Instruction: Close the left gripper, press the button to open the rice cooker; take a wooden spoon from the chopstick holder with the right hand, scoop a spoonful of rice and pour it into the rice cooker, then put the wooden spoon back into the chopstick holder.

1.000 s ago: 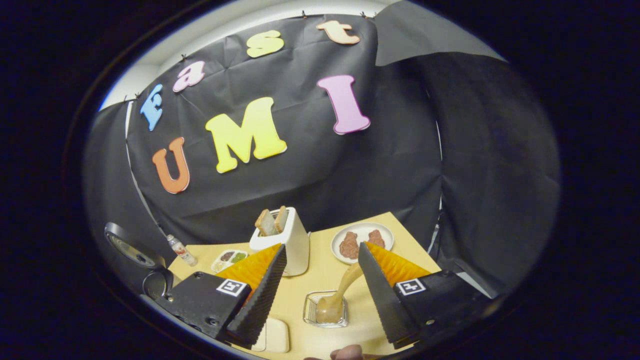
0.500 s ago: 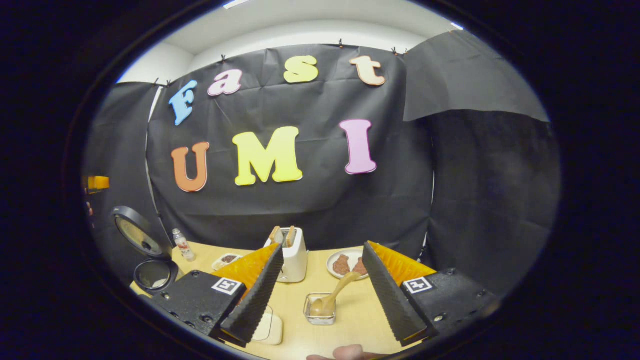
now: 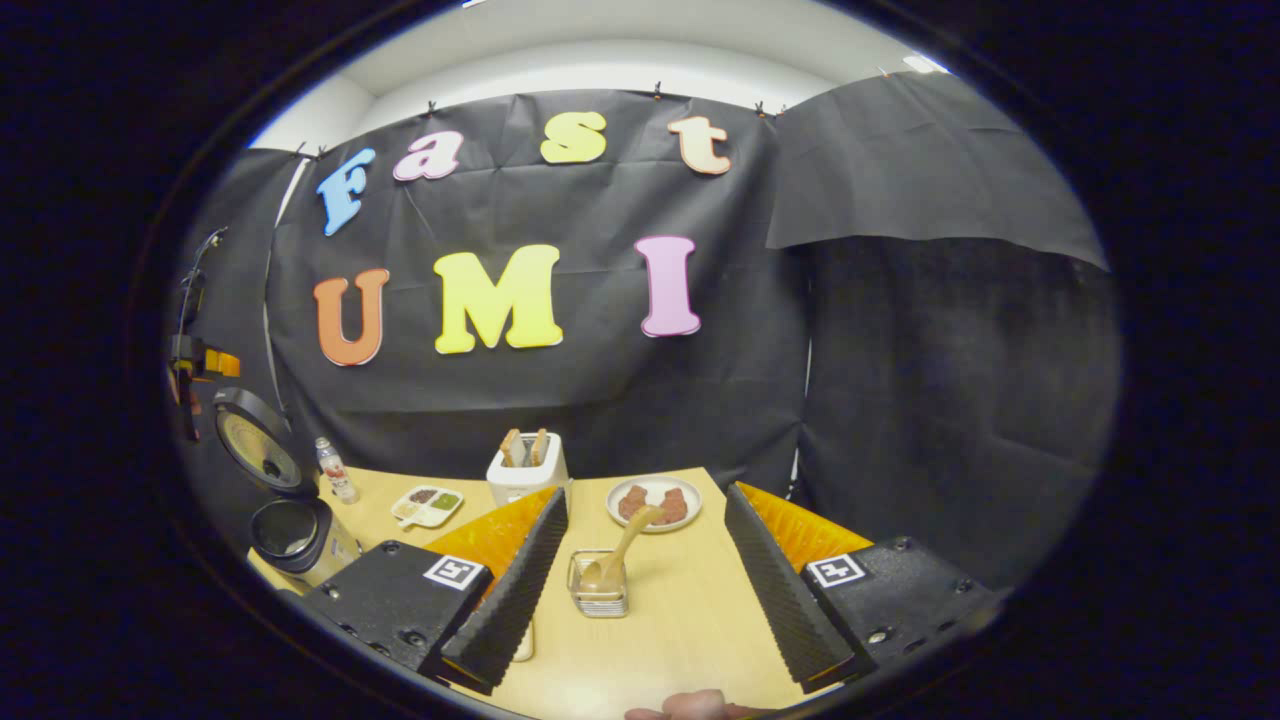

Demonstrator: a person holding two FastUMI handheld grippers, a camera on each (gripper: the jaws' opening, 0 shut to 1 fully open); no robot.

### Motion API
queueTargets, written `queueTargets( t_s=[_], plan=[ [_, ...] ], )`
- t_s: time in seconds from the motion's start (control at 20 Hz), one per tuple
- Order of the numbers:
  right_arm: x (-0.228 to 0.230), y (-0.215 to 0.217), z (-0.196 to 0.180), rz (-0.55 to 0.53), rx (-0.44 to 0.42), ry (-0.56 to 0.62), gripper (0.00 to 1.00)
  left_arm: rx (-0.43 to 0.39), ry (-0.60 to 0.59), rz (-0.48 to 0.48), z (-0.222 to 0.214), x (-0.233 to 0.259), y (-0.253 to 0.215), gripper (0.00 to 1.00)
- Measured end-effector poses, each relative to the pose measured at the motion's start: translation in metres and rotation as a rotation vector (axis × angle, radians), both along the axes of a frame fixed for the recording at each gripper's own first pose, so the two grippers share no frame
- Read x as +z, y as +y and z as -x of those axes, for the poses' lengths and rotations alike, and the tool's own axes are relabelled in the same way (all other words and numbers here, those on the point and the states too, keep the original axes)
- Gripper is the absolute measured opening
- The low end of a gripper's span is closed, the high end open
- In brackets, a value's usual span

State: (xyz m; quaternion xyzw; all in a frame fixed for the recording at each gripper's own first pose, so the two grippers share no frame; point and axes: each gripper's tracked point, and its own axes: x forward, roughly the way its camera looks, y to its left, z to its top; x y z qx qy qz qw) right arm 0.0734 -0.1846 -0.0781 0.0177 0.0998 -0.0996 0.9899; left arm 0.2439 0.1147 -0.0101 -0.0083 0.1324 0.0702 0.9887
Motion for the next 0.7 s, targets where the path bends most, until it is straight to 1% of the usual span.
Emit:
queueTargets(
  t_s=[0.15, 0.25, 0.3, 0.5, 0.7],
  plan=[
    [-0.005, -0.009, 0.011, -0.019, -0.037, 0.015, 1.0, 0.017, 0.085, 0.031, -0.002, -0.015, 0.006, 0.95],
    [-0.01, -0.01, 0.015, -0.036, -0.049, 0.033, 0.99, 0.007, 0.148, 0.041, 0.001, -0.024, 0.007, 0.96],
    [-0.01, -0.008, 0.015, -0.049, -0.046, 0.035, 1.0, -0.003, 0.175, 0.048, 0.006, -0.028, 0.004, 0.96],
    [-0.013, 0.008, 0.008, -0.065, -0.001, 0.042, 1.0, -0.038, 0.266, 0.081, 0.042, -0.048, -0.006, 0.97],
    [-0.011, 0.033, 0.0, -0.082, 0.073, 0.039, 1.0, -0.041, 0.357, 0.099, 0.088, -0.092, -0.016, 0.96]
  ],
)
